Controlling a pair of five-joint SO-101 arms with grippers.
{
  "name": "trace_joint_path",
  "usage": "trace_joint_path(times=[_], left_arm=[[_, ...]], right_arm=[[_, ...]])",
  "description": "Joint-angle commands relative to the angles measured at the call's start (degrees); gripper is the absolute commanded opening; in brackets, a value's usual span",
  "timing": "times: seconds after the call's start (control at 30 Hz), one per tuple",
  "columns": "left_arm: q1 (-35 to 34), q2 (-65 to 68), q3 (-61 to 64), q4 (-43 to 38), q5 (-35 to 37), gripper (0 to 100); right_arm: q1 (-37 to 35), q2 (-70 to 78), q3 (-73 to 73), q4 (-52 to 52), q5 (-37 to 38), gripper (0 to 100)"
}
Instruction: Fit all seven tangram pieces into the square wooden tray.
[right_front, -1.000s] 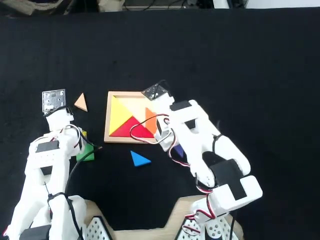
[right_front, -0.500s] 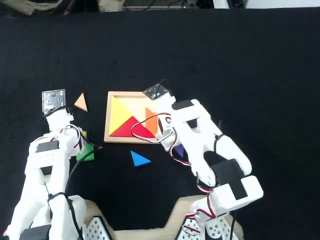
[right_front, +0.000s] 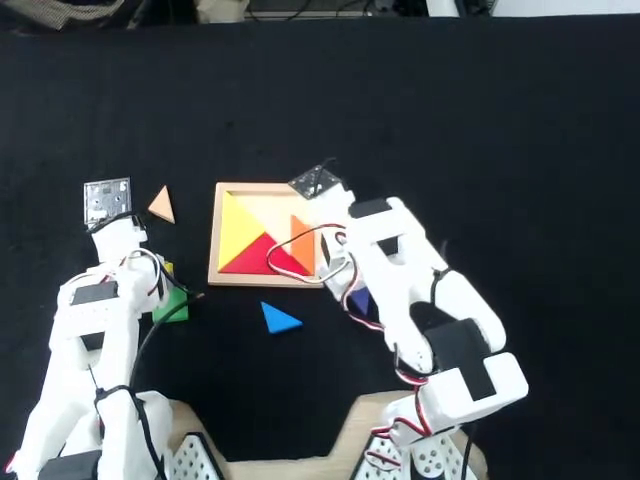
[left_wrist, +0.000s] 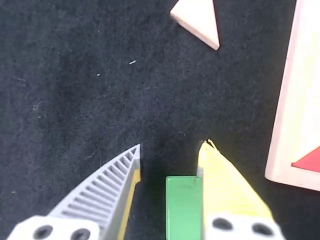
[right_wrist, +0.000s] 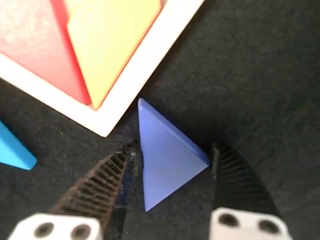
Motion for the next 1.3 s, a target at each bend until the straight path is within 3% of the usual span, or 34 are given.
trace_joint_path(times=[0.0,0.27,0.63,0.83,1.1,1.27], left_arm=[[0.75,-0.62,-0.4,-0.88,-0.18,19],[0.75,-0.62,-0.4,-0.88,-0.18,19],[0.75,-0.62,-0.48,-0.88,-0.26,19],[0.75,-0.62,-0.4,-0.88,-0.18,19],[0.75,-0.62,-0.4,-0.88,0.0,19],[0.75,-0.62,-0.48,-0.88,0.0,19]], right_arm=[[0.53,0.4,-1.01,0.18,0.26,19.8],[0.7,-0.92,-1.71,0.7,0.09,19.8],[0.35,-10.77,-11.56,10.11,0.09,19.8],[-0.18,-2.15,-27.47,15.38,0.62,19.8],[-3.25,16.48,-46.73,16.79,12.84,19.8],[-3.25,26.59,-56.84,16.79,16.44,19.8]])
